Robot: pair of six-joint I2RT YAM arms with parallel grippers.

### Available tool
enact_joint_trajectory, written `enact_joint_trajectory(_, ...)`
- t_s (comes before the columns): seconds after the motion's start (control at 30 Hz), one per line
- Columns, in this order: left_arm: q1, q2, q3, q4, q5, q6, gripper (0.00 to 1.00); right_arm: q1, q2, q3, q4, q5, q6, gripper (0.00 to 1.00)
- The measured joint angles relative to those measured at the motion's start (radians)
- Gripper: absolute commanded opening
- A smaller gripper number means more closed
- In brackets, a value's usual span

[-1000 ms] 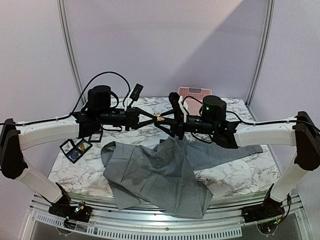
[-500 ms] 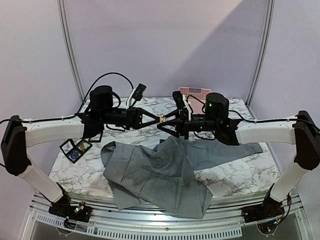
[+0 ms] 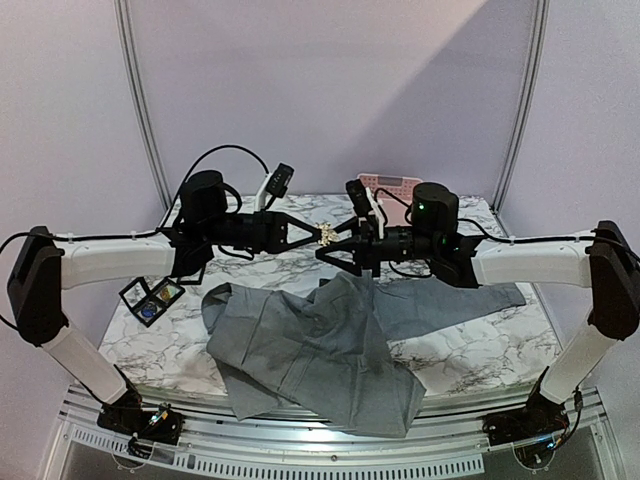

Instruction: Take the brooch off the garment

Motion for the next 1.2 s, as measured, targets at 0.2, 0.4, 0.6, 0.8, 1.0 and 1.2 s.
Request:
enact_joint_trajectory(0.2,0.006,0.003,0.000,0.032,0.003,-0.026,0.00,-0.001,0.000,0.000,-0.003,-0.014,0.014,0.53)
enact_joint_trajectory(0.4,0.009,0.003,-0.001,0.038,-0.002,-0.024,0.00,-0.008,-0.003,0.000,-0.002,-0.028,0.029,0.61)
enact_joint_trajectory(0.6,0.010,0.003,-0.001,0.003,-0.019,0.014,0.00,-0.014,-0.026,0.000,0.009,-0.050,0.052,0.59)
enact_joint_trajectory(0.8,0.010,0.003,-0.001,-0.004,-0.024,0.029,0.00,-0.024,-0.046,-0.003,0.042,-0.070,0.081,0.49)
enact_joint_trajectory(1.0,0.010,0.003,-0.001,-0.003,-0.023,0.029,0.00,-0.035,-0.046,-0.006,0.063,-0.090,0.111,0.42)
enact_joint_trajectory(1.2,0.010,0.000,-0.002,0.000,-0.022,0.029,0.00,-0.039,-0.045,-0.006,0.067,-0.099,0.132,0.36)
